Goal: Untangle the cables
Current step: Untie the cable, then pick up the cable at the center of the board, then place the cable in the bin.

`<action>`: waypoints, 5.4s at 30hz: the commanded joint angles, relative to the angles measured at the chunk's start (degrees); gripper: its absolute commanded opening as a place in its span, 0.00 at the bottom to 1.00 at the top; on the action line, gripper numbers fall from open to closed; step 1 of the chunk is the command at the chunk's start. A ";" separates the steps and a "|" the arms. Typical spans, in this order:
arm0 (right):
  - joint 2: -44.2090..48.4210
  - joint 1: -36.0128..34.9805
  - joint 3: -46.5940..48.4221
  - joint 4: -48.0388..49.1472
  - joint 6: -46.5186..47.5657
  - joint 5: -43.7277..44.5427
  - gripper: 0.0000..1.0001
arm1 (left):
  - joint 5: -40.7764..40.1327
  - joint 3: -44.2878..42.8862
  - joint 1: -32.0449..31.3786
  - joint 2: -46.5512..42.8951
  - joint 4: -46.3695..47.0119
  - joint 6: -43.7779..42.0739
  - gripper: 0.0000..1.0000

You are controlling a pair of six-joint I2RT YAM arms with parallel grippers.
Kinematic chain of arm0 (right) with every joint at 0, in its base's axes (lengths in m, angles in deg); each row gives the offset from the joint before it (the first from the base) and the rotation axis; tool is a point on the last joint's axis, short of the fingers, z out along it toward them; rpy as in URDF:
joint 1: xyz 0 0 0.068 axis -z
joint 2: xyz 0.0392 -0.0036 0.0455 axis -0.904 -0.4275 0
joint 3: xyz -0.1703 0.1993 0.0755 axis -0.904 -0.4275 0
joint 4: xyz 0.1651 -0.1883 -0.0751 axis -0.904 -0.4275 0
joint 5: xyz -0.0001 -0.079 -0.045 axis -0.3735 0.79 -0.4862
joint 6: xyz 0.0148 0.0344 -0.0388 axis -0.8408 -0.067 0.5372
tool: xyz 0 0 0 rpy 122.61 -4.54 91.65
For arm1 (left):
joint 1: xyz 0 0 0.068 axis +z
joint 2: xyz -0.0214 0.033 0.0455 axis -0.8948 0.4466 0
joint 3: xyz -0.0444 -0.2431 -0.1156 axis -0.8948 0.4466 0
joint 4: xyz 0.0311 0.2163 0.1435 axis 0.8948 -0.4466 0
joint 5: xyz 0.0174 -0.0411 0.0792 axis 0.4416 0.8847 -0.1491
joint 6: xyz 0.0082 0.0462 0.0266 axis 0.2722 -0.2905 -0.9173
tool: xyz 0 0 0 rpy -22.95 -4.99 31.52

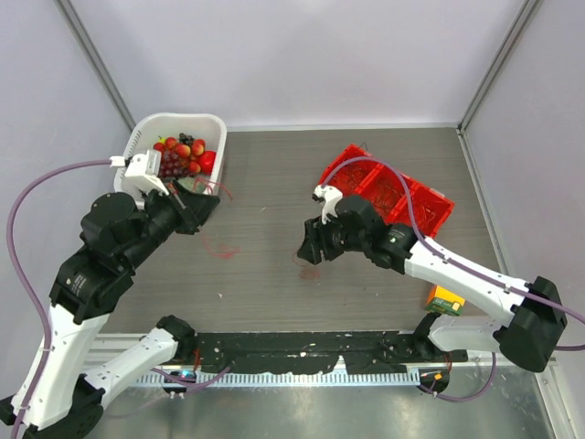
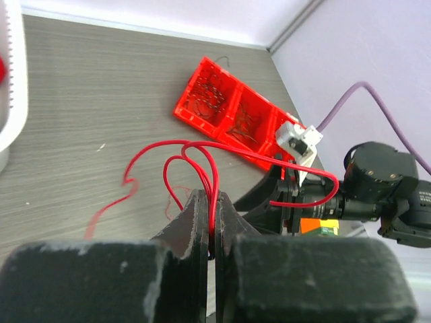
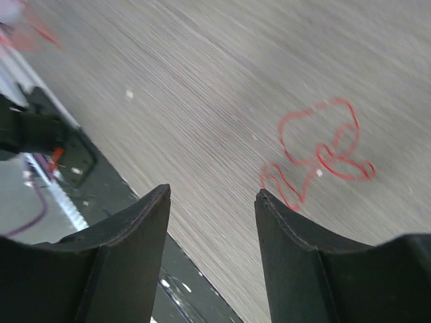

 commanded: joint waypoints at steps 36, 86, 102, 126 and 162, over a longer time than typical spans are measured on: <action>-19.22 1.19 6.68 5.84 11.36 18.70 0.78 | 10.38 33.25 0.39 -6.98 3.33 7.26 0.87; -18.88 -2.24 -4.74 2.67 3.02 22.02 0.50 | 16.62 32.01 0.30 -11.55 2.79 6.73 0.88; -8.61 3.63 4.55 -9.51 -3.22 33.63 0.01 | 16.18 29.47 0.22 -13.40 0.77 5.33 0.89; -23.34 48.91 15.74 -7.87 -0.23 20.62 0.01 | 18.65 29.29 0.30 -13.31 2.27 4.54 0.89; -14.19 47.25 22.41 -19.63 4.43 27.81 0.65 | 12.05 35.97 0.30 -15.51 5.16 10.51 0.89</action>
